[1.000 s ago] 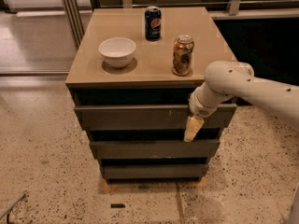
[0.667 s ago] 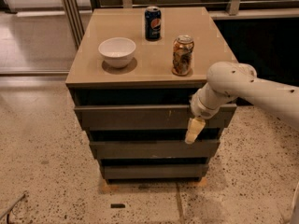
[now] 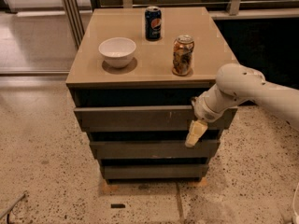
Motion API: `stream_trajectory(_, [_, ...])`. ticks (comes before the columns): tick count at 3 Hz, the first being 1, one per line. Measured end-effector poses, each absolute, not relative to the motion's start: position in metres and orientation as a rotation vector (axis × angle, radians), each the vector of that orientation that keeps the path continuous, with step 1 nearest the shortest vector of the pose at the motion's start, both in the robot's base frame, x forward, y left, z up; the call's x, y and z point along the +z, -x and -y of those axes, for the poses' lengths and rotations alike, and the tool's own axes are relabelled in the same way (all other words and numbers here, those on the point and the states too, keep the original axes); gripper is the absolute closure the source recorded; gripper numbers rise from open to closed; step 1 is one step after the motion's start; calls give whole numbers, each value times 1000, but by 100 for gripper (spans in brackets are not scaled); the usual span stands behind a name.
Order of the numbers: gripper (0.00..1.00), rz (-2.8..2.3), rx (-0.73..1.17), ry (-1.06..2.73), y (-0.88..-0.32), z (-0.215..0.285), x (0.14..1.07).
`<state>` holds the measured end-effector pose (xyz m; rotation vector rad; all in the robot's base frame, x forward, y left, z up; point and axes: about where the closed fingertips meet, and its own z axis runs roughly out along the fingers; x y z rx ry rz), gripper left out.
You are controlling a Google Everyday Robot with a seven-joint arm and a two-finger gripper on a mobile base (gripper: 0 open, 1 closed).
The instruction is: Open top drawer
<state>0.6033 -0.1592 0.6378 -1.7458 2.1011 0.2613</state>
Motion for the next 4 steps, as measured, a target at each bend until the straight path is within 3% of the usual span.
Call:
stream_trajectory(2, [0,-2116,303,1704,-591,162,643])
stream_trajectory(4, [0,-2191,432,1744,-520,142,667])
